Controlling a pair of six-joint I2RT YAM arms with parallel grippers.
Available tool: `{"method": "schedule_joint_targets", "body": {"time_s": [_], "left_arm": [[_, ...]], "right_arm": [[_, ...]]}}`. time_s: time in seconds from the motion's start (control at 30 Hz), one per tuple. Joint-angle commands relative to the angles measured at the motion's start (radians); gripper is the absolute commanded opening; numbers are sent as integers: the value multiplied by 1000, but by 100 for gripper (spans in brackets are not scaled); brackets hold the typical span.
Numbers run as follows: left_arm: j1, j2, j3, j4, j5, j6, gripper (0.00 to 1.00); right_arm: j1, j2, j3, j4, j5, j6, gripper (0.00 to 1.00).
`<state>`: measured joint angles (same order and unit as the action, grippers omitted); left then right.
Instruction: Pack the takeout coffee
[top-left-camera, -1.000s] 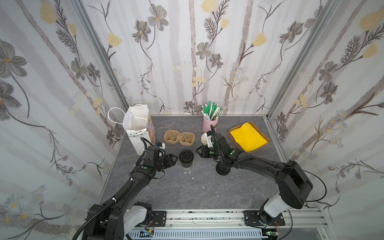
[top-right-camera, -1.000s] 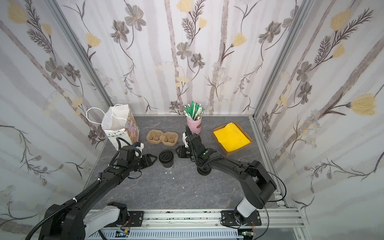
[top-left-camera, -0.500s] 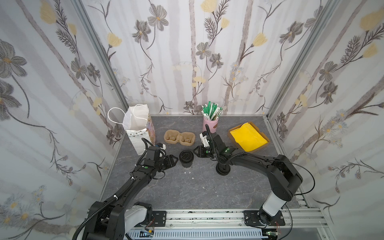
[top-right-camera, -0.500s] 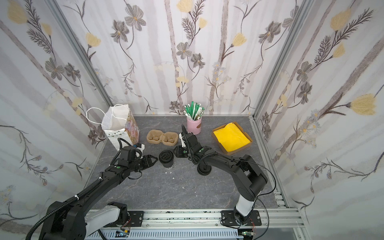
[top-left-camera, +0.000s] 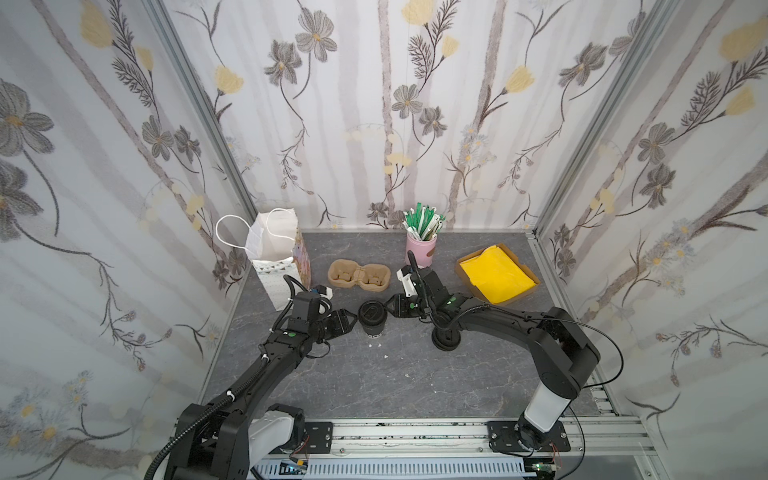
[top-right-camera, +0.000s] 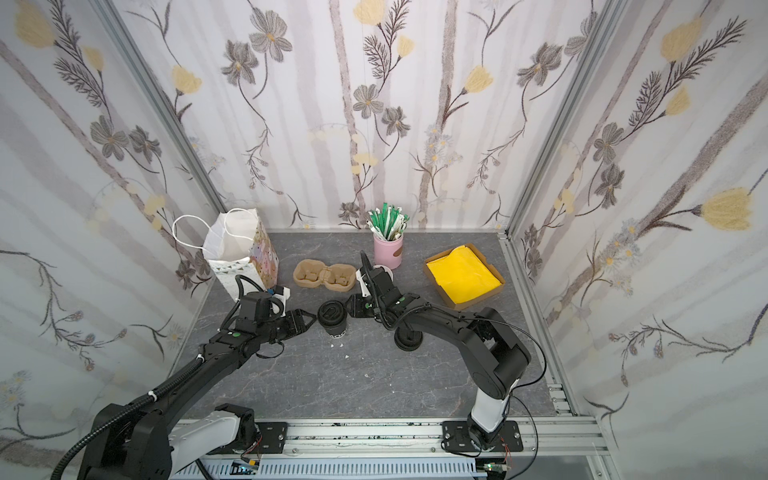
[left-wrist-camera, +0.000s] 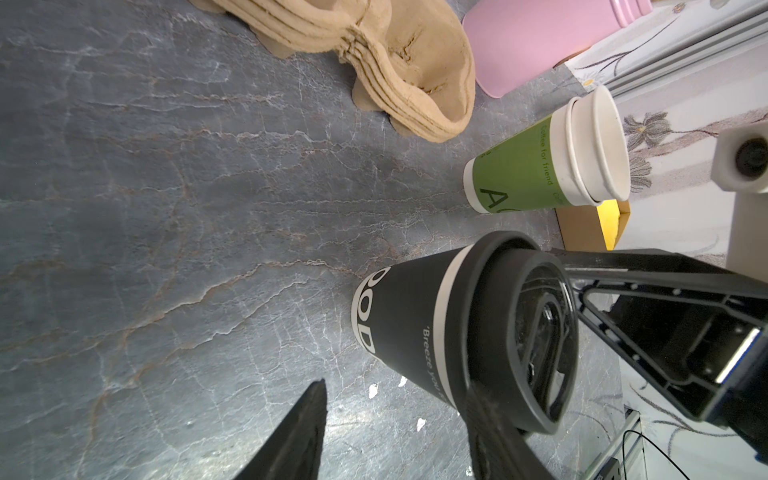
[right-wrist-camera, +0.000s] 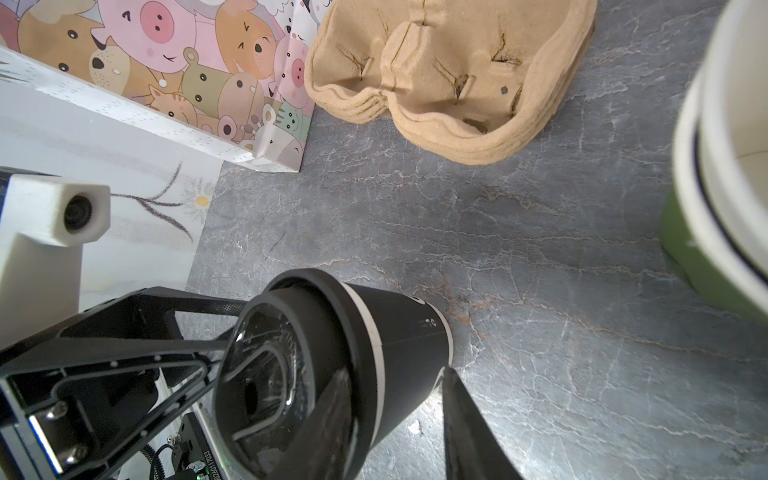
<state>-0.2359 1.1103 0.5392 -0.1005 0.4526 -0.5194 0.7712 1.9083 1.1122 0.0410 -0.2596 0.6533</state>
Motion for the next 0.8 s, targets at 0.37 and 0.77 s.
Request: {"method": "schedule_joint_targets", "body": {"time_s": [0.37, 0.77], "left_arm": [[0, 36, 27, 37, 18, 9, 57], [7, 31, 3, 34, -6, 4, 56]], "right_arm": [[7, 21, -3, 21, -19, 4, 37], [8, 28, -32, 48, -22, 25, 37]]}}
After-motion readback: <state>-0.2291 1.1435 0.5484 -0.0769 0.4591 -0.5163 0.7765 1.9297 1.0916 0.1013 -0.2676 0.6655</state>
